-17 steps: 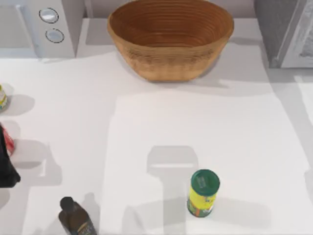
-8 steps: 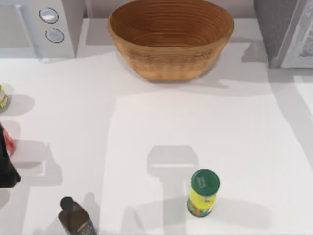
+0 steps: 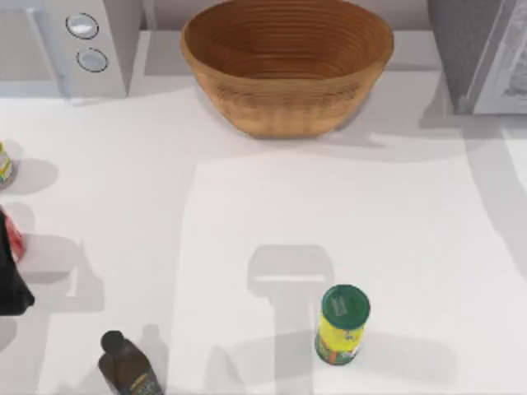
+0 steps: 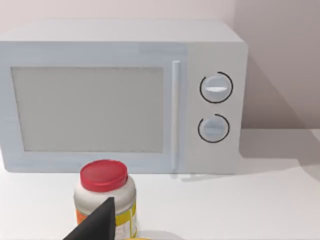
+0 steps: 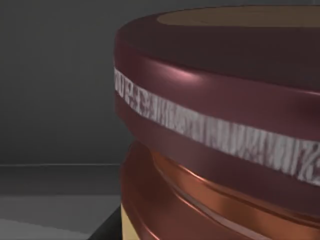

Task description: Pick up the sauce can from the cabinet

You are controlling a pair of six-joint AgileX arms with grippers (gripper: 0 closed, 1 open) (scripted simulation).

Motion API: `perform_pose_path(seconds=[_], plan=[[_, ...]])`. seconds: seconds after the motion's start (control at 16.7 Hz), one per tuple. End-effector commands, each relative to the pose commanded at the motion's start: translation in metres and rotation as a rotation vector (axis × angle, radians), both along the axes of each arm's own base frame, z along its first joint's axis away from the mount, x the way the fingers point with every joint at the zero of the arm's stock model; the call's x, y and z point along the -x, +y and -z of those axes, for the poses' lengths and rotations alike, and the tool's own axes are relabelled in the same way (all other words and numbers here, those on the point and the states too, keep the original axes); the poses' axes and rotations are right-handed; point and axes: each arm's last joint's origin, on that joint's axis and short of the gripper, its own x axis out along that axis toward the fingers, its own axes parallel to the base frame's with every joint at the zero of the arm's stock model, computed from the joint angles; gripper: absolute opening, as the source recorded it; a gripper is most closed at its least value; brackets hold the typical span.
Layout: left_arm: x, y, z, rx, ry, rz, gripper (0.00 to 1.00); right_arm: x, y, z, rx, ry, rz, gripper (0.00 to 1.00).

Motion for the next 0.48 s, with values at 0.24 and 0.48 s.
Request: perform_pose_path(seconds=[0.24, 0.48], plan=[[0.0, 0.0, 0.0, 0.0, 0.0, 0.0, 1.0, 0.029, -0.009, 0.059, 0.007, 0.038, -0.004, 0.0], [0.0, 0.0, 0.0, 0.0, 0.0, 0.0, 1.0, 0.054, -0.018, 0.159, 0.013, 0.108, -0.008, 0.0]])
